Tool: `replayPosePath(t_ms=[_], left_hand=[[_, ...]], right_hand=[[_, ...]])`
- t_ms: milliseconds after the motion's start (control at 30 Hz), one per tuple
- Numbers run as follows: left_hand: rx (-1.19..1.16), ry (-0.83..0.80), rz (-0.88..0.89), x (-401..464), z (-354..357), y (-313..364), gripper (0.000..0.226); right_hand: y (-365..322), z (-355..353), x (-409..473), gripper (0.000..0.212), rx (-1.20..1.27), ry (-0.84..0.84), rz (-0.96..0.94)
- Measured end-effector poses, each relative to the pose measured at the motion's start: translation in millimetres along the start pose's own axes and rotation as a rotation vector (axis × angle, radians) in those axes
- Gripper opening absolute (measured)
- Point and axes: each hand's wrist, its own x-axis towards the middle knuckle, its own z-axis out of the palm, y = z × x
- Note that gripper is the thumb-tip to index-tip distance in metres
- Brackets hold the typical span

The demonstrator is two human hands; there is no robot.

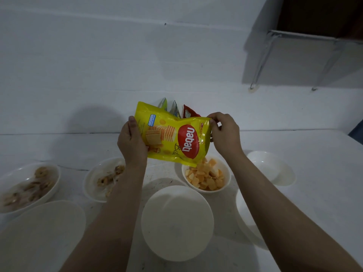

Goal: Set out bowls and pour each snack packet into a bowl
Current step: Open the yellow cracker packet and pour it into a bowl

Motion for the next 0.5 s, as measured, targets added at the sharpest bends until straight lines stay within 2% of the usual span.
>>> replayPosePath(t_ms=[300, 500], left_hand=[[-0.041, 0.072, -0.028, -6.9, -11.3, 8.4, 0.047], [-0.034, 0.127, 0.001, -41.7, 4.2, 25.0, 0.045]], right_hand=[[-10.3, -7.9, 1.4, 0.02, 0.1, -0.045, -0.044], [3.0, -31.9, 4.9, 0.021, 0.122, -0.077, -0.074]])
